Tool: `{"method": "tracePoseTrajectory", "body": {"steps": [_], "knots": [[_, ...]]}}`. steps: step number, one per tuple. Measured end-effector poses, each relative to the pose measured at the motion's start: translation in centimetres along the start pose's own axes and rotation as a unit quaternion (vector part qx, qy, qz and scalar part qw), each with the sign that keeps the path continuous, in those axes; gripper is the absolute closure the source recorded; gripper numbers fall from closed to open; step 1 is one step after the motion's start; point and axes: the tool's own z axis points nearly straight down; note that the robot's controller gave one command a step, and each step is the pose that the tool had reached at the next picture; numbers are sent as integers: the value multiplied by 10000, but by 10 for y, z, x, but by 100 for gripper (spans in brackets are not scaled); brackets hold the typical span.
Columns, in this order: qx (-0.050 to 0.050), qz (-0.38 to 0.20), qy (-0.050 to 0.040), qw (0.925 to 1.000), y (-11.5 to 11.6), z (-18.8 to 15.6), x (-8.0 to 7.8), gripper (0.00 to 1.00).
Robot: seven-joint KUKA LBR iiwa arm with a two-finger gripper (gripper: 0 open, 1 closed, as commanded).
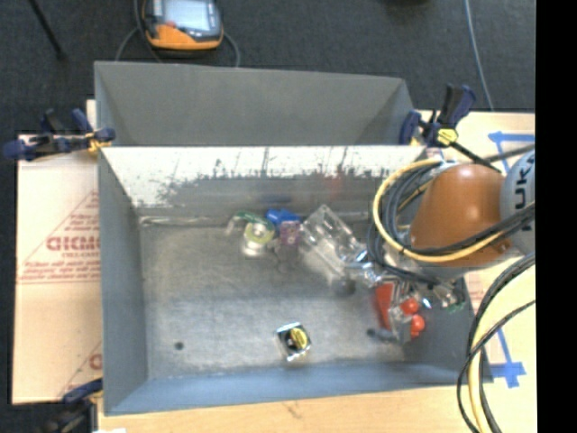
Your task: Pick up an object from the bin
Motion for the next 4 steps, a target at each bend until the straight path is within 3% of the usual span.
{"method": "tracePoseTrajectory", "body": {"steps": [1,2,3,4], "knots": [[-31,-1592,-18,9872,-11,3,-40,0],[3,-2434,5,9699,-13,-5,-16,0],[-53,-3896,-56,9210,-5,-1,-5,0],[33,-3867,-3,9222,-17,-3,-1,100]]}}
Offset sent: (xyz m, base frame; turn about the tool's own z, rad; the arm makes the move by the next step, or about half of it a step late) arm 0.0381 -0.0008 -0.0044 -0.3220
